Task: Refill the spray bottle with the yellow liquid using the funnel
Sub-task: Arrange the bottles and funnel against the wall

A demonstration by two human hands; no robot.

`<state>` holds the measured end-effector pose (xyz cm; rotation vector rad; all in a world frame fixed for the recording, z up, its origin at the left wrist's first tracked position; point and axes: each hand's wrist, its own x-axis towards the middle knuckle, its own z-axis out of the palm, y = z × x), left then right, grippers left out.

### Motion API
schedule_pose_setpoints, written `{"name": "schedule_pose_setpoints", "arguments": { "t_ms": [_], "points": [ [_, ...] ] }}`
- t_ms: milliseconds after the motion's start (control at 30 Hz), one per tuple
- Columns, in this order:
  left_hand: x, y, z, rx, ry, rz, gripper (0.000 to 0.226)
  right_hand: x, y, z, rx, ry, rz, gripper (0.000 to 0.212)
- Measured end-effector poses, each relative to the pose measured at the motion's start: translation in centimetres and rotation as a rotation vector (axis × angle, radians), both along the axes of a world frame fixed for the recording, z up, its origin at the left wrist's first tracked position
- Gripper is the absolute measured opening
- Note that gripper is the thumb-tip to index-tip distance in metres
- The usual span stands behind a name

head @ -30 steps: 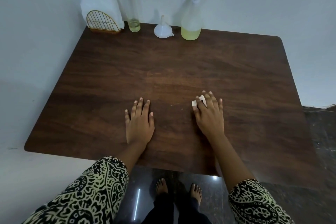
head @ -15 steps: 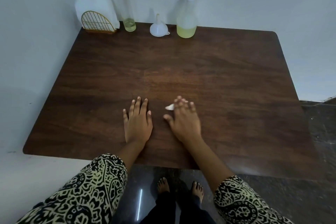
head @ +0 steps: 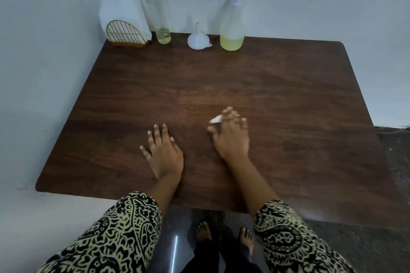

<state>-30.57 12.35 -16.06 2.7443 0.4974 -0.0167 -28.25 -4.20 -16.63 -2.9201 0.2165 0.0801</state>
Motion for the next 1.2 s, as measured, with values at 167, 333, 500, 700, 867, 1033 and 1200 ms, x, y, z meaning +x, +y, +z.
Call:
{"name": "schedule_pose_setpoints", "arguments": {
  "t_ms": [167, 333, 500, 700, 867, 1033, 1200],
  "points": [
    [0.2, -0.1, -0.3, 0.047, 0.040, -0.031, 0.051, 2.5, -1.8, 0.7, 0.062, 0.061, -0.292, 0.079],
    [0.2, -0.1, -0.4, 0.006, 0.020, -0.020, 0.052, 3.6, 6.4, 0.7, 0.135, 0.093, 0.233, 0.071],
    [0.2, 0.1, -0.2, -0.048, -0.004, -0.011, 0.053, 3.9, -1.3, -0.2, 0.037, -0.013, -0.088, 0.074],
    [0.2, 0.1, -0.2, -0.064, -0.014, -0.006, 0.053, 6.5, -3.8, 0.7, 0.060, 0.088, -0.395, 0.079],
    [0.1, 0.1, -0.3, -0.104, -0.059, 0.015, 0.057, 7.1, 7.0, 1.0, 0.081, 0.089, 0.200, 0.071],
    [0.1, 0.0, -0.4, -0.118, -0.072, 0.019, 0.057, 5.9, 2.5, 0.5, -0.008, 0.050, 0.170, 0.071],
    [0.1, 0.0, -0.5, -0.126, -0.088, 0.020, 0.056, 3.2, -6.5, 0.9, 0.045, 0.133, -0.424, 0.073]
  ]
}}
